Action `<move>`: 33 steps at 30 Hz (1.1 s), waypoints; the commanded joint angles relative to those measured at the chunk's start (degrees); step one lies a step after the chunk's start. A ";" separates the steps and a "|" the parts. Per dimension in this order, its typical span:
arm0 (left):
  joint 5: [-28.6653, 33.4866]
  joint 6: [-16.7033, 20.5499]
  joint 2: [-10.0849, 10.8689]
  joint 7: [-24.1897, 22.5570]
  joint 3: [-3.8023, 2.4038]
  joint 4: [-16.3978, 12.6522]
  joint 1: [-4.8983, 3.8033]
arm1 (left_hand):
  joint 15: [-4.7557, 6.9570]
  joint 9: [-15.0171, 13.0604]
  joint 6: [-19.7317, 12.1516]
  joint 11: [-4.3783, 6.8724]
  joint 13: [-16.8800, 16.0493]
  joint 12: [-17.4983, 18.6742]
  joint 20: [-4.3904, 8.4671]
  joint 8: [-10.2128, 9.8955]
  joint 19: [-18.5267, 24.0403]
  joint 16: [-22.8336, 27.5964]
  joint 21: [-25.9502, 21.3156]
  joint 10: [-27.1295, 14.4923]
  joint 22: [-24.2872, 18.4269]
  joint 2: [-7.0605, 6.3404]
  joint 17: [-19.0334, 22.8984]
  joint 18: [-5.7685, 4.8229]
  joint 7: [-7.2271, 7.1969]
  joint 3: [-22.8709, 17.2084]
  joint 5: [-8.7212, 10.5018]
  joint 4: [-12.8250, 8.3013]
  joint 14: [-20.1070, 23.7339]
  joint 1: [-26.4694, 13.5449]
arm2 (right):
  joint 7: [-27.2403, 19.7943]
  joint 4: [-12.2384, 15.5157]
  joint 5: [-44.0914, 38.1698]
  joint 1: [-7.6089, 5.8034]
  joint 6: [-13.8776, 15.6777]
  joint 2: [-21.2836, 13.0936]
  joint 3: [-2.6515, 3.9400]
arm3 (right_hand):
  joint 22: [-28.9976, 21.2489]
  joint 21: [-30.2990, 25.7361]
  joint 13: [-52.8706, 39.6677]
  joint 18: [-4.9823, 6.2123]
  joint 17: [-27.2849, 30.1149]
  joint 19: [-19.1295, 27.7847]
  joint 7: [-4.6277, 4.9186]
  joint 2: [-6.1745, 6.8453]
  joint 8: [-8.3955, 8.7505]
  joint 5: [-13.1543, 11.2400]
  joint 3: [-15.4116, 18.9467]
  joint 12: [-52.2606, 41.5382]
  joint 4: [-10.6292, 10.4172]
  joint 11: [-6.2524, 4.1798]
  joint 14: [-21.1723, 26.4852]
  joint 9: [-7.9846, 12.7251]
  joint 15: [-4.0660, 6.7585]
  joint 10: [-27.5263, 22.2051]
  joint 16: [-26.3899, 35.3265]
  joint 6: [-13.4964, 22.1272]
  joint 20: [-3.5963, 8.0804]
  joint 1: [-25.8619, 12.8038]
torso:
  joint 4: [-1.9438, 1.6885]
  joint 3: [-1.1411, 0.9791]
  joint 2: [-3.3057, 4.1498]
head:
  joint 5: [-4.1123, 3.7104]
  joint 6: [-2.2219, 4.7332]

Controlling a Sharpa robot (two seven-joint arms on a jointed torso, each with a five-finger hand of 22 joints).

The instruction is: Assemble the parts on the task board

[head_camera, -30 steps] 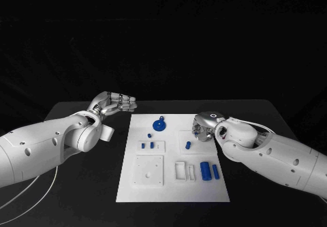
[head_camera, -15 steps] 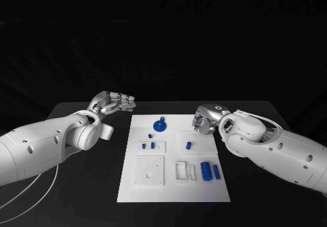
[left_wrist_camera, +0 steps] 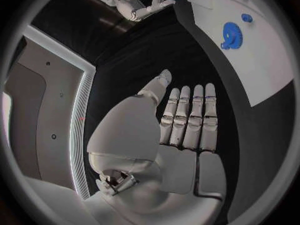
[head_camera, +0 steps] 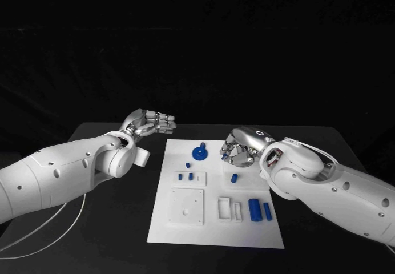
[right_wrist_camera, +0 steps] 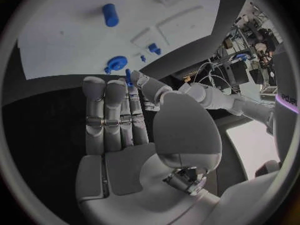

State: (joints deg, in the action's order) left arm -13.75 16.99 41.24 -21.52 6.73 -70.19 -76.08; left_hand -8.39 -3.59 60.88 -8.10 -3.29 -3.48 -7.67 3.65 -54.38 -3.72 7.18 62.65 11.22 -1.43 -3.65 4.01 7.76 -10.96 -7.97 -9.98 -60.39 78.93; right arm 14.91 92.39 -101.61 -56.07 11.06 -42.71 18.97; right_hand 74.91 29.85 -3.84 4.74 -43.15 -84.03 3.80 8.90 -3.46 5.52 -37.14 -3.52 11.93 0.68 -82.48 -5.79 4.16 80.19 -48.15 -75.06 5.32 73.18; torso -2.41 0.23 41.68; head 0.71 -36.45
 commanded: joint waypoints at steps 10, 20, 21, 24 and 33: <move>1.27 0.96 -3.27 -0.70 -0.02 1.51 0.06 | -0.26 0.06 0.30 -0.06 0.00 0.16 -0.08 -0.07 0.18 0.18 0.46 -0.39 -0.26 0.85 0.04 0.49 0.16 0.19 0.08 -0.06 0.02 -0.09 | -2.11 0.86 -2.75 1.04 1.98 4.16 -4.93 | 3.05 0.15 0.04 1.04 -0.09 -2.64 -0.03 -0.74 -0.22 0.17 0.35 -0.11 -0.10 -0.20 -0.18 -0.03 0.18 0.19 0.36 -0.07 0.31 0.57 | 0.14 0.73 -0.74 | 4.81 -1.78; 1.47 1.20 -5.31 -0.71 -0.01 2.67 0.07 | -0.27 0.06 0.29 -0.08 0.00 0.15 -0.08 -0.06 0.22 0.18 0.59 -0.40 -0.33 0.87 0.05 0.48 0.18 0.23 0.19 -0.01 0.05 -0.17 | -1.90 -0.35 -5.75 2.08 1.02 7.15 -9.04 | 3.03 0.09 0.05 1.05 -0.09 -2.63 -0.03 -0.77 -0.22 0.30 0.37 -0.10 0.00 -0.19 -0.18 -0.02 0.17 0.18 0.35 -0.08 0.30 0.56 | 0.11 0.72 -0.67 | 6.31 -2.62; 1.48 1.18 -5.42 -0.70 -0.01 2.70 0.07 | -0.27 0.06 0.29 -0.08 0.00 0.15 -0.08 -0.06 0.22 0.18 0.59 -0.40 -0.33 0.87 0.05 0.48 0.18 0.23 0.19 -0.01 0.05 -0.17 | -1.86 -0.55 -5.97 2.12 0.92 7.35 -9.33 | 3.03 0.09 0.05 1.05 -0.09 -2.63 -0.03 -0.77 -0.22 0.30 0.37 -0.10 0.00 -0.19 -0.18 -0.02 0.17 0.18 0.35 -0.08 0.30 0.56 | 0.08 0.75 -0.68 | 6.40 -2.66; 1.50 1.05 -5.78 -0.65 -0.01 2.77 0.07 | -0.27 0.06 0.29 -0.08 0.00 0.15 -0.08 -0.06 0.22 0.18 0.59 -0.40 -0.33 0.87 0.05 0.48 0.18 0.23 0.19 -0.01 0.05 -0.17 | -1.71 -1.25 -6.80 2.28 0.53 7.93 -10.33 | 3.03 0.09 0.05 1.05 -0.09 -2.63 -0.03 -0.77 -0.22 0.30 0.37 -0.10 0.00 -0.19 -0.18 -0.02 0.17 0.18 0.35 -0.08 0.30 0.56 | 0.08 0.77 -0.68 | 6.61 -2.85; 1.55 0.74 -6.36 -0.58 -0.01 2.76 0.07 | -0.29 0.07 0.23 -0.10 0.00 0.15 -0.11 -0.07 0.34 0.18 0.83 -0.48 -0.56 0.99 0.04 0.48 0.21 0.29 0.24 0.04 0.12 -0.17 | -1.18 -1.89 -8.49 2.81 -0.06 8.33 -11.41 | 3.01 0.15 0.04 1.05 -0.07 -2.64 -0.03 -0.83 -0.22 0.44 0.37 -0.10 0.19 -0.18 -0.19 -0.01 0.17 0.19 0.35 -0.10 0.30 0.45 | 0.21 0.75 -0.67 | 7.16 -3.32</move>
State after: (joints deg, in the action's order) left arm -12.67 17.73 35.04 -21.52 6.77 -67.34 -75.99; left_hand -8.39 -3.59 60.88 -8.10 -3.29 -3.48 -7.67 3.65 -54.37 -3.72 7.84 62.65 10.71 -0.97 -3.65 4.00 7.76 -10.97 -7.97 -9.99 -60.39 78.95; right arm 13.59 90.55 -107.79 -53.33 12.06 -34.45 7.58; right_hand 74.91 29.85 -3.76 5.18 -43.18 -84.02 3.83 8.45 -3.48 5.56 -37.06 -3.50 12.01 0.65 -82.56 -5.71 4.04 80.16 -48.15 -75.01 5.30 73.64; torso -2.30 0.99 40.99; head 7.69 -39.68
